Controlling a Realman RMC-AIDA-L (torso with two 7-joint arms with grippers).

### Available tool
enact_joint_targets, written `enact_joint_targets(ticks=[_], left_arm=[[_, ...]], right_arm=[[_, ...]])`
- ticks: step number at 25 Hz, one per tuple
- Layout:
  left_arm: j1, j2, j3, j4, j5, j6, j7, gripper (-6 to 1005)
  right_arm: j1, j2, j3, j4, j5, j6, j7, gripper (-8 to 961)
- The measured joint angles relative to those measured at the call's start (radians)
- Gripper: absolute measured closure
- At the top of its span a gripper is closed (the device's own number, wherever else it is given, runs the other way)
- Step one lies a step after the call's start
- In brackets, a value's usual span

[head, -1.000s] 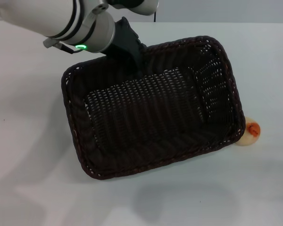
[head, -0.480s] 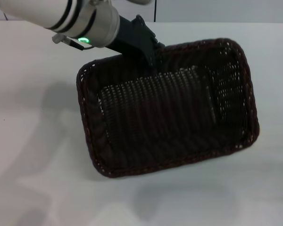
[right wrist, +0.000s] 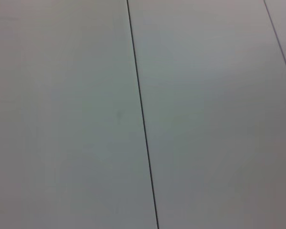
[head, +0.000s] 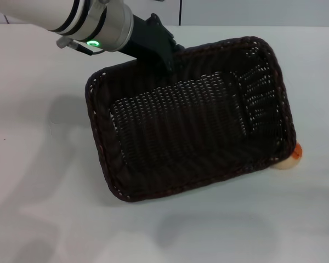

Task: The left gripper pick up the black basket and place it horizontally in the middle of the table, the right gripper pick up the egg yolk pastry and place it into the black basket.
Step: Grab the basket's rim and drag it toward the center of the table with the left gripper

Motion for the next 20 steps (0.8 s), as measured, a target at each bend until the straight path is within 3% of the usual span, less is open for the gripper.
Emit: enact_joint_targets(ticks=[6, 20], left_arm=[[0.003, -0.003, 0.075, 0.007, 0.108, 0.054, -0.03, 807], [-0.005, -0.003, 0.093, 0.048, 0.105, 0.069, 0.039, 749]], right_arm=[[0.0, 0.0, -0.001, 0.0, 0.0, 0.0, 0.0, 270], [0.0, 0.0, -0.004, -0.001, 0.0, -0.001, 0.0, 271]])
